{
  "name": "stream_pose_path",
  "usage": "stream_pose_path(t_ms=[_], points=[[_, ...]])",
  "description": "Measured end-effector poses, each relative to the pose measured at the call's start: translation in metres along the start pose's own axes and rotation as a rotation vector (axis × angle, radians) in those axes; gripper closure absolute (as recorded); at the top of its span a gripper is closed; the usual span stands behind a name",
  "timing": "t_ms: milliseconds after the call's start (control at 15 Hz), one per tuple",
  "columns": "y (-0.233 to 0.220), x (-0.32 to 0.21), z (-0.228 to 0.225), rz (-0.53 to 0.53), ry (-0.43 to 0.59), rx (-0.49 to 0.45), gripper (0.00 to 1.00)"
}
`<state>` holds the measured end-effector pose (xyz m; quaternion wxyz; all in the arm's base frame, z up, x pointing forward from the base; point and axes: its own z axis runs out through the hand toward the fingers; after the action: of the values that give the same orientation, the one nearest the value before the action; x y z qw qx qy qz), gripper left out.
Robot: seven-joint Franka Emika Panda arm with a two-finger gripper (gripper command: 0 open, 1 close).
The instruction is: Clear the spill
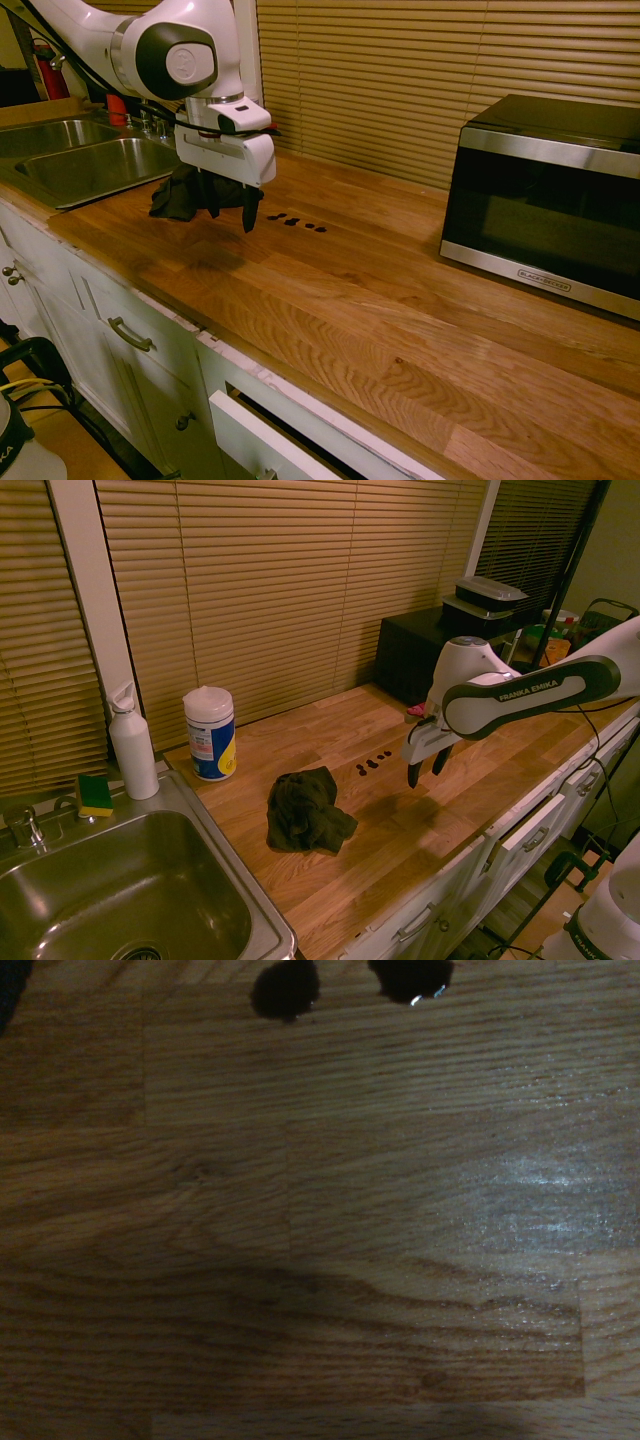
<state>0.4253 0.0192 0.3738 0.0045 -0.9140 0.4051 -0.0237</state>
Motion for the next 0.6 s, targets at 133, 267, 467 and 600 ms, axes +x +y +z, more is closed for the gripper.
stream_pose_path(t_ms=[133,267,467,600], points=[[0.000,-0.001,0.001,-0.001,-0.003,-0.004,0.00],[-0.007,-0.006,-0.001,-0.015,0.001,0.007,0.00],[-0.031,-0.028,-0.008,-0.032,0.006,0.054,0.00],[-0.056,-0.054,-0.017,-0.029,0.021,0.099,0.00]])
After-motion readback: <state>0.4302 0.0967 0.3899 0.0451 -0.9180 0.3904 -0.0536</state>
